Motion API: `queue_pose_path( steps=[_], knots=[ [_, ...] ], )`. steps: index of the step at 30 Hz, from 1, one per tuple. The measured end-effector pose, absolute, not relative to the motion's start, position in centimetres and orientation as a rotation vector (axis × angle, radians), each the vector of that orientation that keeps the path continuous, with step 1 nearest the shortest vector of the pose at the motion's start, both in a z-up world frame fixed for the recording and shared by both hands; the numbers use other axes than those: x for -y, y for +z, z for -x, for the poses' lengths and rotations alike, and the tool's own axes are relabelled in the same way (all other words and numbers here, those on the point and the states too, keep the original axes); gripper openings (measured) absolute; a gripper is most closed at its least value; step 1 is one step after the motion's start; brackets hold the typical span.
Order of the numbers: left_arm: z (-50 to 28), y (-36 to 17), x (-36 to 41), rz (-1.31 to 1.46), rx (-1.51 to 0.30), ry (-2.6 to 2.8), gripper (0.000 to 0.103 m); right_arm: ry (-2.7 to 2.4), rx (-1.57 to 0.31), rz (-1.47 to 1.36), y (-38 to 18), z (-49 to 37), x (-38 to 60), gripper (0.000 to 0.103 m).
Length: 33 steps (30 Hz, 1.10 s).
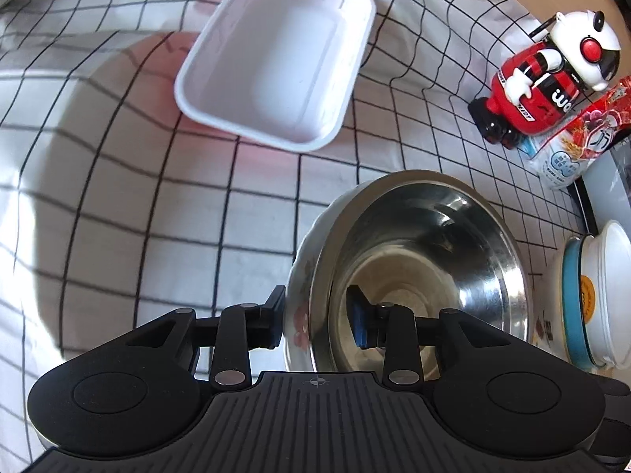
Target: Organize plates and bowls
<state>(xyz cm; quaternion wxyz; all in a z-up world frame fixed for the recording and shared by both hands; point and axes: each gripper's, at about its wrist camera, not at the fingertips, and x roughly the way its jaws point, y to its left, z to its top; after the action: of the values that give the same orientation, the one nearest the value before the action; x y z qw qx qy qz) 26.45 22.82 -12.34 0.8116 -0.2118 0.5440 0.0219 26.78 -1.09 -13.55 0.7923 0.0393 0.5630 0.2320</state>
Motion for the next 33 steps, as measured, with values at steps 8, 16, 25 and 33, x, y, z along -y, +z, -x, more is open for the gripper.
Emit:
queue_pose_path(
  steps=[8, 16, 25, 33],
  knots=[
    [-25.8, -12.3, -23.0, 0.451, -1.153, 0.084, 0.032, 0.527, -1.207, -0.032, -13.7, -27.1, 0.3, 0.063],
    [-25.2, -12.2, -23.4, 0.474, -1.141, 0.129, 0.031, 0.583, -1.195, 0.004, -13.7, -27.5, -0.3, 0.063],
    [-24.2, -11.4, -24.3, 0.566, -1.115, 0.155, 0.028, 0.600, -1.137, 0.064, -12.7, -26.5, 0.4, 0.063],
    [-22.4, -6.2, -24.2, 0.546, -0.902, 0.131, 0.028, 0.633, -0.940, 0.121, -8.1, -23.7, 2.2, 0.063]
  ],
)
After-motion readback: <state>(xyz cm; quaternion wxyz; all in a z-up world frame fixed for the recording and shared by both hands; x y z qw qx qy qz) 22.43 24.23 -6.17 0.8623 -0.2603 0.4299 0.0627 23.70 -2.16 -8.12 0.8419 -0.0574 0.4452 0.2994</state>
